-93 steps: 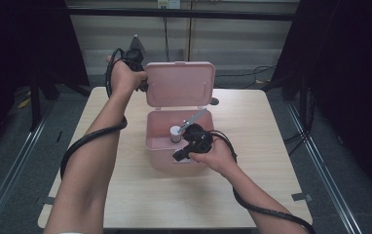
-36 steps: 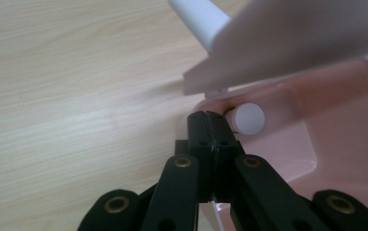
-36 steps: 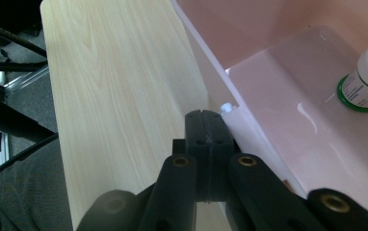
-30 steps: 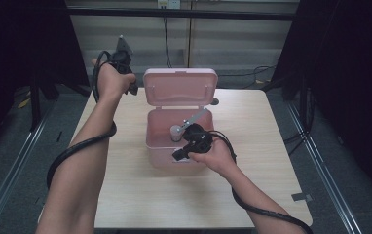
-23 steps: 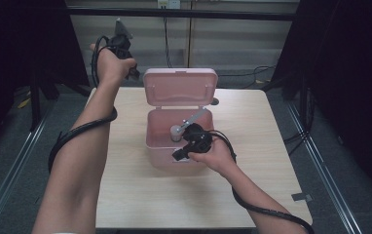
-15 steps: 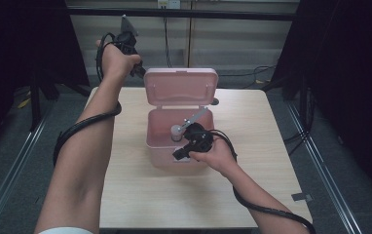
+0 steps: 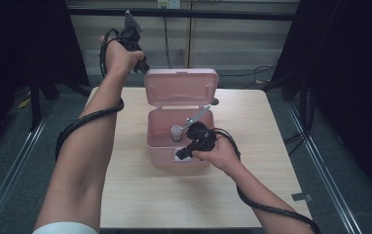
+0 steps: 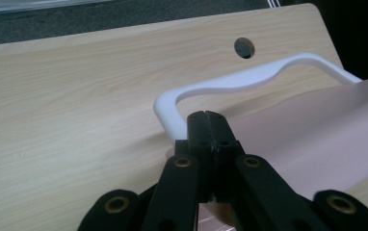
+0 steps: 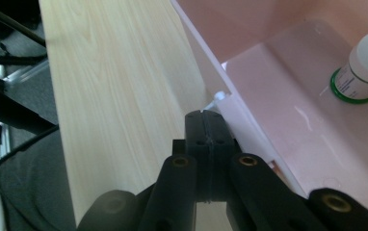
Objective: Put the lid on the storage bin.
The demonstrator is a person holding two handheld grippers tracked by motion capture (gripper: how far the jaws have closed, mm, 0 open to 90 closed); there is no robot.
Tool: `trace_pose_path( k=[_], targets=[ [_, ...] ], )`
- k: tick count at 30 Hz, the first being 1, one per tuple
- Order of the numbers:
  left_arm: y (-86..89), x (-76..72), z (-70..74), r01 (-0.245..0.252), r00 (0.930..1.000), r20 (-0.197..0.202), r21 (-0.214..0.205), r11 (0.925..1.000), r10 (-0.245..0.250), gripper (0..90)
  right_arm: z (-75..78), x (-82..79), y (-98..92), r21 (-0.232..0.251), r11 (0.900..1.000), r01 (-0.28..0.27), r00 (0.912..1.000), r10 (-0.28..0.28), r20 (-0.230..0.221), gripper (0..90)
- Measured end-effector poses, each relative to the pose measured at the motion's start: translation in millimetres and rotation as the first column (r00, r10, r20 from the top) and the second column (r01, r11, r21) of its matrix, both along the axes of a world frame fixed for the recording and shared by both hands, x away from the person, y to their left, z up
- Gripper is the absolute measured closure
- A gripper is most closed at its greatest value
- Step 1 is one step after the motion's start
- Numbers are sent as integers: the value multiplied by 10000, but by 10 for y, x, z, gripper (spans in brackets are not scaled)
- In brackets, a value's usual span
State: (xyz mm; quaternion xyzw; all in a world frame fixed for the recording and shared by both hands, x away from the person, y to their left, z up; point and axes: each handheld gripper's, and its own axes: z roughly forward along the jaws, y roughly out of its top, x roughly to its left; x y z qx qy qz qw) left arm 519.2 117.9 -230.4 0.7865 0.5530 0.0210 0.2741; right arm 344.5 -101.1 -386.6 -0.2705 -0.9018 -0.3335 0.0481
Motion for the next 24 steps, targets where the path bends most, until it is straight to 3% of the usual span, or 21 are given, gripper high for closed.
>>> trace_pose_path(
  k=[1,4,10,16,19,24],
  targets=[
    [-10,-10,-7,65,10000,-72,-145,9999,-66,900,65,-5,-34,245,9996,169,9999,-170,34,890],
    [-17,-26,-9,19,10000,-40,-133,9999,-20,900,131,5,-82,237,9996,173,9996,-178,238,900],
    [-4,-73,-38,43,10000,-21,-193,9998,-44,900,227,52,-281,7,9964,847,9954,-846,450,900],
    [0,-115,-70,123,9999,6,-223,9997,-123,900,277,169,-492,-8,9899,1417,9884,-1414,552,900],
    [-1,-142,-100,100,9999,-86,-324,9994,-103,900,364,241,-616,79,9826,1853,9807,-1855,624,900],
    [5,-166,-139,187,9997,-120,-413,9990,-192,900,415,279,-723,81,9766,2150,9742,-2151,680,900]
  ],
)
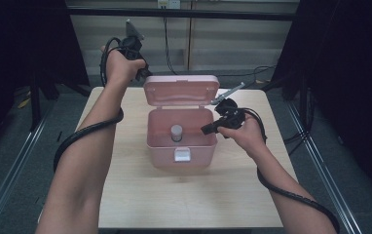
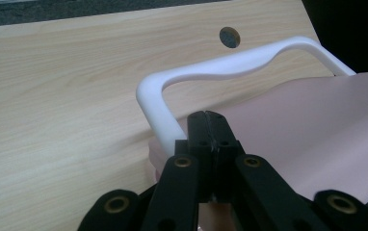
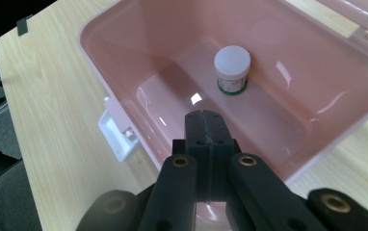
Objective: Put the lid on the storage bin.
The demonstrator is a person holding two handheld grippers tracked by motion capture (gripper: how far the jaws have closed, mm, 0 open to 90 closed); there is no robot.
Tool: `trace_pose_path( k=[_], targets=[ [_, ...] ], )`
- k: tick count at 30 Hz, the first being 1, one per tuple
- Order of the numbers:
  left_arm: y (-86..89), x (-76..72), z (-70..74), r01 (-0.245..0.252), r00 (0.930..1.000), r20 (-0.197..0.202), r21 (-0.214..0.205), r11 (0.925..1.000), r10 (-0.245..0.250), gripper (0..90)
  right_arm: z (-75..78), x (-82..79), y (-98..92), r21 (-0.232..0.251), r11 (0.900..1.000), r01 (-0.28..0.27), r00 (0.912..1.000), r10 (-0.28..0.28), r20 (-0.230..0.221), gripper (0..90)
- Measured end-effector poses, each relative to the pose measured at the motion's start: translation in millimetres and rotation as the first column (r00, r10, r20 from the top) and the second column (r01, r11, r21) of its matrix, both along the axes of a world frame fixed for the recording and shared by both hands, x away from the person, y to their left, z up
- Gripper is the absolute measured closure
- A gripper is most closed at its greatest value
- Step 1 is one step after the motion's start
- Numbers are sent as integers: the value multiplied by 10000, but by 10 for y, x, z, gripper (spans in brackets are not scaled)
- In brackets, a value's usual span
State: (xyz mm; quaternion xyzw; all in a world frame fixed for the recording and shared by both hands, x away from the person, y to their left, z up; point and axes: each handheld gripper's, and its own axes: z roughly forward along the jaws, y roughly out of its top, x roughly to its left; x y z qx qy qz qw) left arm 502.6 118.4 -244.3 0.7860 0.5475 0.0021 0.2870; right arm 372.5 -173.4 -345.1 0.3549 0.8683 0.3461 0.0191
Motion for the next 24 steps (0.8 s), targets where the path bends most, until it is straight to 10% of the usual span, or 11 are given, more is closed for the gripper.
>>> trace_pose_path(
  k=[24],
  targets=[
    [66,-126,-175,190,9991,-386,76,9998,-187,859,26,-37,-49,157,9999,15,9992,-21,407,900]
  ],
)
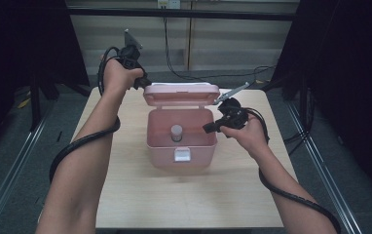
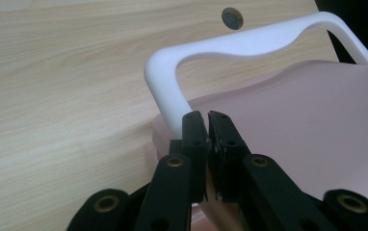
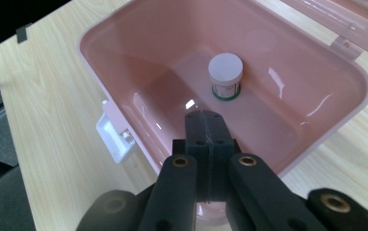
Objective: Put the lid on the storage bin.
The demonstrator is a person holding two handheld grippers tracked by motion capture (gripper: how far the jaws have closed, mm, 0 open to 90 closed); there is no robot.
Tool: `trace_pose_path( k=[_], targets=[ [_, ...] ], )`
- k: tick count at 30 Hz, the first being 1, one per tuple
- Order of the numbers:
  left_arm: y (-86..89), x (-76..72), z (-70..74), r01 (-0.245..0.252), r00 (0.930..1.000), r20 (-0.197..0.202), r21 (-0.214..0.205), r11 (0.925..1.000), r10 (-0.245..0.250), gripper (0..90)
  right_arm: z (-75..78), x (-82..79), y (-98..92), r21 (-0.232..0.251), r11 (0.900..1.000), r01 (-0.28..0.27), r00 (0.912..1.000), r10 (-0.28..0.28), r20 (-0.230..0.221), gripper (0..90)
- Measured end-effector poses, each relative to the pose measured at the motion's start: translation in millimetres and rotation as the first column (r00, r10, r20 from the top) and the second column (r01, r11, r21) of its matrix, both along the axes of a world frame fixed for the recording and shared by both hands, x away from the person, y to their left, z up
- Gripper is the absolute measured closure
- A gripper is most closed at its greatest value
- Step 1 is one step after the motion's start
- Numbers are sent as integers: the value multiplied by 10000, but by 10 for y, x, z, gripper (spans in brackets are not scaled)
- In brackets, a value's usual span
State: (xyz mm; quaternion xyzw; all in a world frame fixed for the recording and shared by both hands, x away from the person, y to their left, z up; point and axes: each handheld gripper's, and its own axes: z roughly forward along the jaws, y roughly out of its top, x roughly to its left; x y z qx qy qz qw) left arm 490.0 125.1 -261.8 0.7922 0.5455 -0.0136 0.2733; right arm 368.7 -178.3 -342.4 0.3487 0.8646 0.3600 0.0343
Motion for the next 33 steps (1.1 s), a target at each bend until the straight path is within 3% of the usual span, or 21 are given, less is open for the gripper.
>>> trace_pose_path(
  k=[14,19,33],
  targets=[
    [48,-63,-94,51,10000,-26,106,9999,-51,849,24,-23,-22,200,9998,37,9999,-40,110,900],
    [73,-82,-117,-66,9998,178,282,9996,61,772,21,-44,-35,309,9995,-7,10000,5,77,900],
    [258,-196,-228,-612,9970,504,395,9973,592,416,-3,-113,-60,107,9999,-64,9998,62,205,900]
  ],
)
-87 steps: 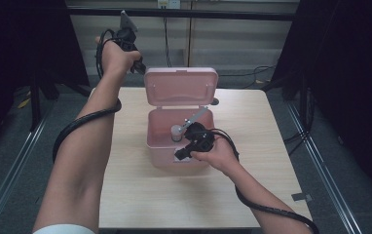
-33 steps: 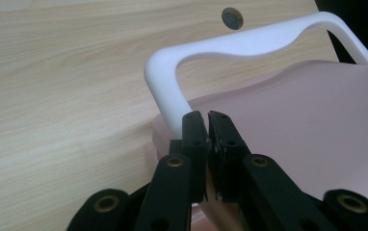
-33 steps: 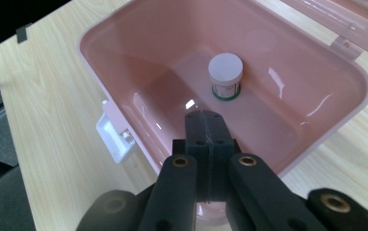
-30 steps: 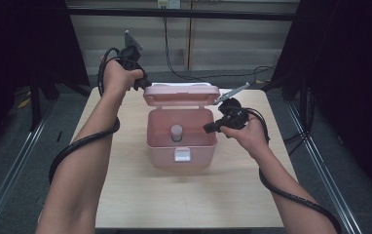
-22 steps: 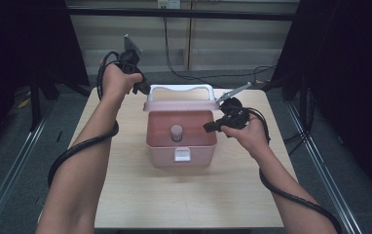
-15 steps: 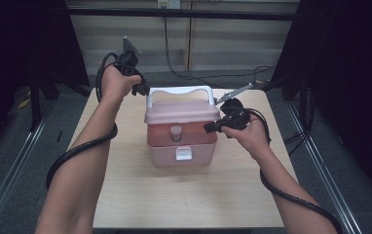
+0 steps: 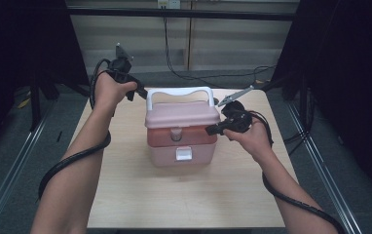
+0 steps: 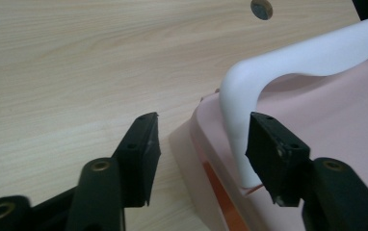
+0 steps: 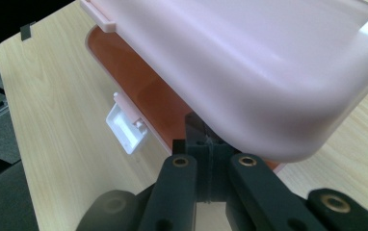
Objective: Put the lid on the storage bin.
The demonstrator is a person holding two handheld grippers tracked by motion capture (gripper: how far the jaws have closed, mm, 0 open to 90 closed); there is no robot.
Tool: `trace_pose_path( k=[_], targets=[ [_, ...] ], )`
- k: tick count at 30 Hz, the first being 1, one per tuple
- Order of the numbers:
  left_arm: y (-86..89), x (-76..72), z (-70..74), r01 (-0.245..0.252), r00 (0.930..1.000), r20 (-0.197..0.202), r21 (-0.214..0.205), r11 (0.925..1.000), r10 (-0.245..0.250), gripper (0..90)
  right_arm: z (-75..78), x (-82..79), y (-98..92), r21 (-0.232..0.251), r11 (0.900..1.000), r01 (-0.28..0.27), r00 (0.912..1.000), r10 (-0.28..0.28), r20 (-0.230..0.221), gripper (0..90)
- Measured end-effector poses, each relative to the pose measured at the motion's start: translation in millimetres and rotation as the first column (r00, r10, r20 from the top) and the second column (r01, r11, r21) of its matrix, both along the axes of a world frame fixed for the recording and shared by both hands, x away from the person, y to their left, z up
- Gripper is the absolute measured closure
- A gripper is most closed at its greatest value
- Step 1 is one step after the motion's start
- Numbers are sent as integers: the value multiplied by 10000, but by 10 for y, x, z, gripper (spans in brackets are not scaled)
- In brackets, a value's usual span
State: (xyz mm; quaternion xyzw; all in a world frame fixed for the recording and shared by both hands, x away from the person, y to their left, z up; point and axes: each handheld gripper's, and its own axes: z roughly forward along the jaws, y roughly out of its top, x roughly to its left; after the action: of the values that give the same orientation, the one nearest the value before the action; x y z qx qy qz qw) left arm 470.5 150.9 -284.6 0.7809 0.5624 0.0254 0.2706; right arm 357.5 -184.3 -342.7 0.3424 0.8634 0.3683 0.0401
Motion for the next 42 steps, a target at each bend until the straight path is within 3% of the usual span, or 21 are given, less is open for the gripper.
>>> trace_pose_path(
  k=[15,23,31,42],
  targets=[
    [175,-105,-189,-134,9998,169,-48,9999,135,265,-101,-50,-13,-18,10000,-62,10000,62,-15,900],
    [292,-193,-401,-267,9996,-1,-259,9993,267,250,-107,-83,-51,39,10000,-25,10000,25,-80,900],
    [366,-245,-603,-242,9994,-262,-163,9996,237,242,-154,-112,-67,-29,10000,-30,9999,30,-119,900],
    [408,-338,-832,110,9994,-313,-168,9998,-115,225,-192,-135,-81,69,10000,26,10000,-26,-77,900]
  ],
)
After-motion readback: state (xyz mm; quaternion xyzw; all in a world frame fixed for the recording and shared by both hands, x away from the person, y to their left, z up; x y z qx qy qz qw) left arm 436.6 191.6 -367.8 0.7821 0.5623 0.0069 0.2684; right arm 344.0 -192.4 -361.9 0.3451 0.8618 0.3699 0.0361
